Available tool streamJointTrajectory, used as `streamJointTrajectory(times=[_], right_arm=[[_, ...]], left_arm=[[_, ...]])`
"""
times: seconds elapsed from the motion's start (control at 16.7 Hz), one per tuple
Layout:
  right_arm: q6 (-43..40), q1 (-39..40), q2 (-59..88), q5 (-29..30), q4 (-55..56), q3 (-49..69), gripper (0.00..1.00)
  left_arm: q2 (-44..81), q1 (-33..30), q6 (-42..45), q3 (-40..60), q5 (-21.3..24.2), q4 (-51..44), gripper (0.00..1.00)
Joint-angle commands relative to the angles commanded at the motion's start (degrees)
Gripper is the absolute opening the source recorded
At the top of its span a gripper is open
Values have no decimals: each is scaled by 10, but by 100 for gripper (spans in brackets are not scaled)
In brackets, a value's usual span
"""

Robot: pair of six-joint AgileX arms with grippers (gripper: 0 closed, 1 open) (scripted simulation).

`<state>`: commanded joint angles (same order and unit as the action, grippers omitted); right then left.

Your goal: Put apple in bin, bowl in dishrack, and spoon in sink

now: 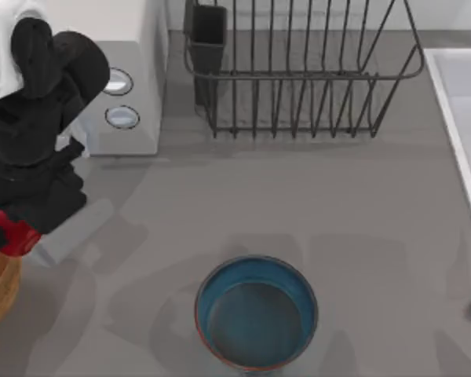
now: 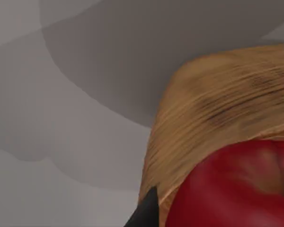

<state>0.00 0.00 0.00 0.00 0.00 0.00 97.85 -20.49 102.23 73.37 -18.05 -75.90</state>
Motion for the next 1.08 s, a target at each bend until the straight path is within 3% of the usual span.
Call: streamJointTrajectory(times=[0.3, 0.54, 0.78, 1.08], right_arm=[[0, 0, 0, 0, 0, 0, 100], [0, 0, 0, 0, 0, 0, 100], [0, 0, 0, 0, 0, 0, 100], [0, 0, 0, 0, 0, 0, 100]], left_arm=[[-12, 4, 267, -12, -81, -56, 0], [-29, -10, 424, -20, -133, -84, 0], [-44, -24, 502, -24, -161, -96, 0], [-46, -26, 509, -25, -164, -97, 0]])
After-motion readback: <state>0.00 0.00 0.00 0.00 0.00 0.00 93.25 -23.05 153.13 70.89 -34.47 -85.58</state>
